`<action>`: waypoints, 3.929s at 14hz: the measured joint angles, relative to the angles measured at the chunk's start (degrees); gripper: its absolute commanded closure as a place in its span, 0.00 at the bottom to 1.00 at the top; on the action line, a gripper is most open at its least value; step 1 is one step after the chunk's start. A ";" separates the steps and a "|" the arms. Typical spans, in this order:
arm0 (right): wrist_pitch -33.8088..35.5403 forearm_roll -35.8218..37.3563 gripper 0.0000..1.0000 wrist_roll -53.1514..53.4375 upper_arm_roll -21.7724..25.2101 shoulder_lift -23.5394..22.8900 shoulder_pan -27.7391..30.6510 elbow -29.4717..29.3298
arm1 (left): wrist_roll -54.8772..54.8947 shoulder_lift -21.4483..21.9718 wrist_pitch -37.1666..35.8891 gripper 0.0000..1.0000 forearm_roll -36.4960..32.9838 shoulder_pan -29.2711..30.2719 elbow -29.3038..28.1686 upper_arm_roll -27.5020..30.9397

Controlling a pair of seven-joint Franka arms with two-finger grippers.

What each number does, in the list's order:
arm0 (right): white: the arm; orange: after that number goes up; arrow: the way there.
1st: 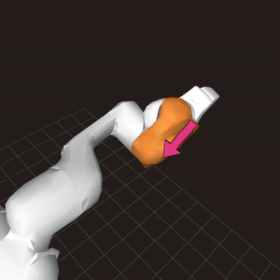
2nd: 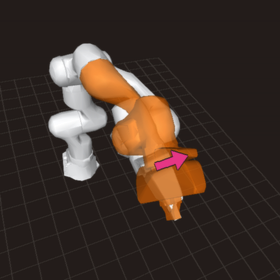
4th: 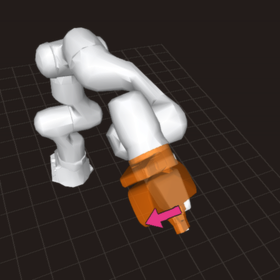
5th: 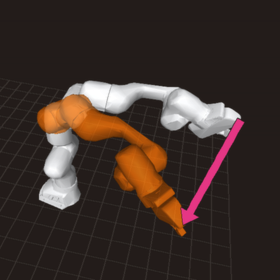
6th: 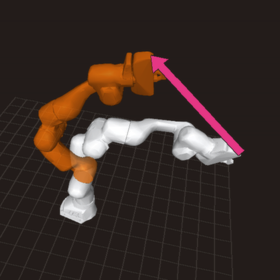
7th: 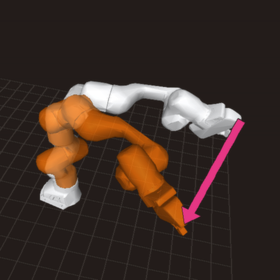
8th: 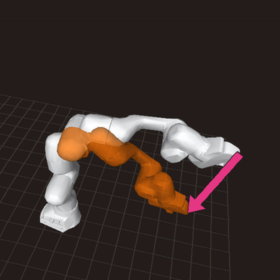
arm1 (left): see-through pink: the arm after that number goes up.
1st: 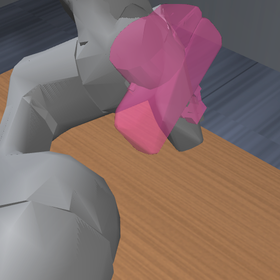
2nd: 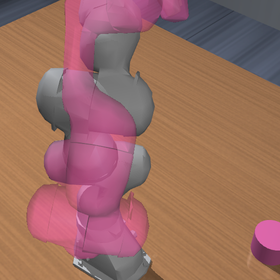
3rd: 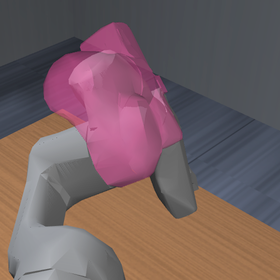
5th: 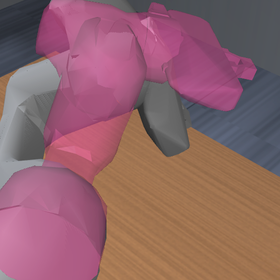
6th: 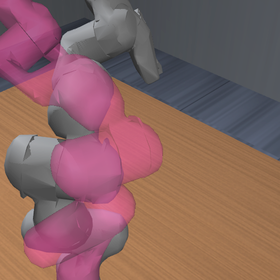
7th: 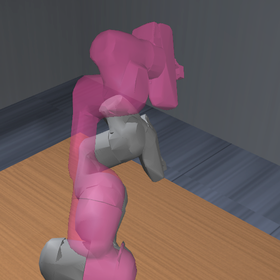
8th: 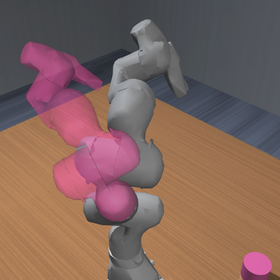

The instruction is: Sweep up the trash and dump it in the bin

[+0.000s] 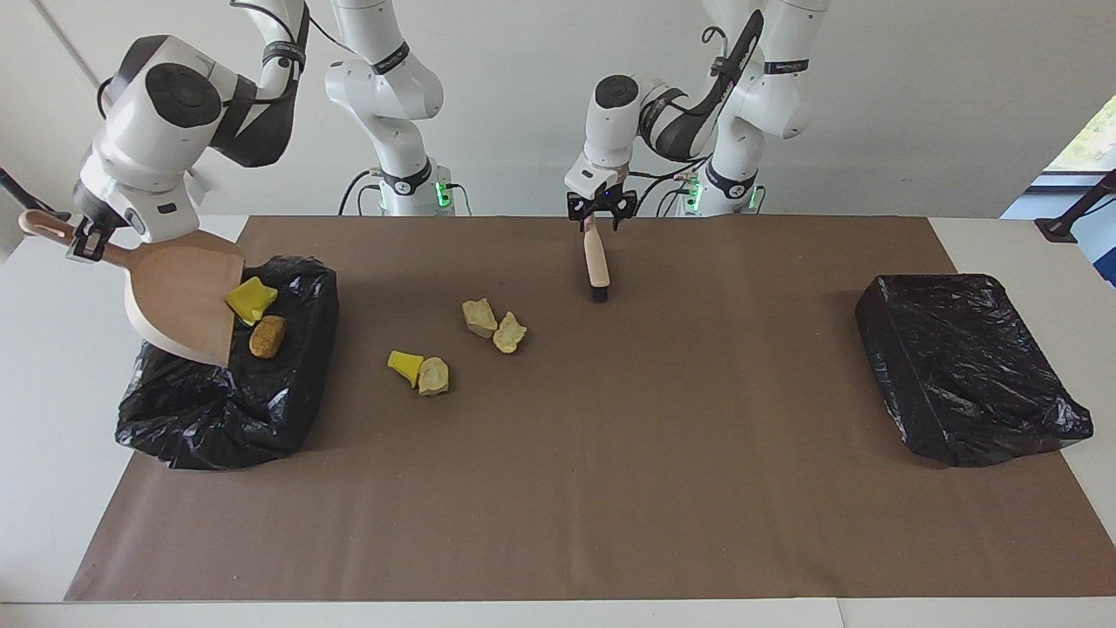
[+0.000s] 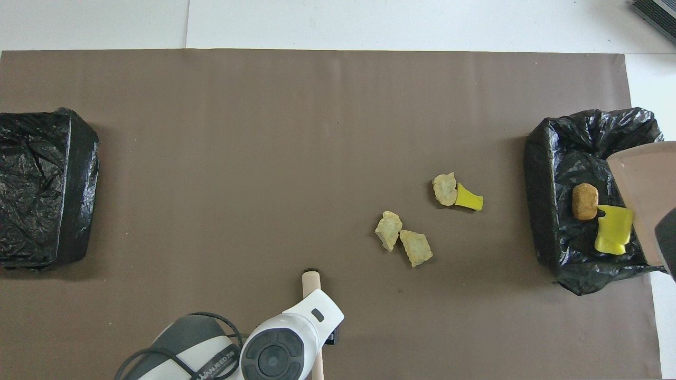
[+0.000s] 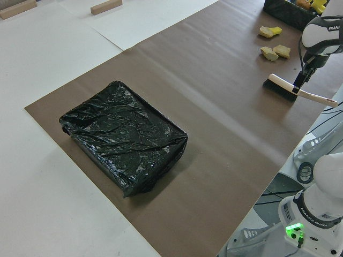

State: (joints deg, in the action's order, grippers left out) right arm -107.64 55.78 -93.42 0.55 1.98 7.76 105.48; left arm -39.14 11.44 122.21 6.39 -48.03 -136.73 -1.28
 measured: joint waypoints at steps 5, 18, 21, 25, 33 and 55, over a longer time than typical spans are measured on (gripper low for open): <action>10.48 -1.53 1.00 11.19 -0.32 0.87 -11.46 -5.24 | 17.25 0.01 -9.55 0.00 -1.92 13.03 13.93 0.40; 9.05 -39.85 1.00 84.48 -7.58 -6.12 -18.19 -7.77 | 35.45 -2.66 -30.67 0.00 -5.27 36.49 45.53 0.73; 3.97 -45.39 1.00 106.58 -8.20 -15.57 -24.84 -14.75 | 35.56 -5.43 -31.27 0.00 -5.27 37.30 48.38 1.06; -3.04 -47.88 1.00 125.56 -8.25 -27.62 -31.90 -23.47 | 39.40 -7.98 -33.26 0.00 -5.27 40.38 51.76 1.50; -13.01 -54.52 0.91 136.73 -8.27 -36.80 -38.30 -26.64 | 44.67 -9.79 -38.12 0.00 -5.27 43.28 54.18 1.54; -13.01 -70.93 0.00 137.59 -10.56 1.54 -52.59 24.59 | 44.95 -17.16 -26.71 0.00 -5.29 35.79 54.58 -1.27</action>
State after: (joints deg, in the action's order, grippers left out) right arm -120.65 -15.15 44.17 -10.01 3.52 -44.83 130.06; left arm 5.81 -5.72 95.50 1.11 -12.24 -82.15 -2.56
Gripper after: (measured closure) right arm 0.000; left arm 0.000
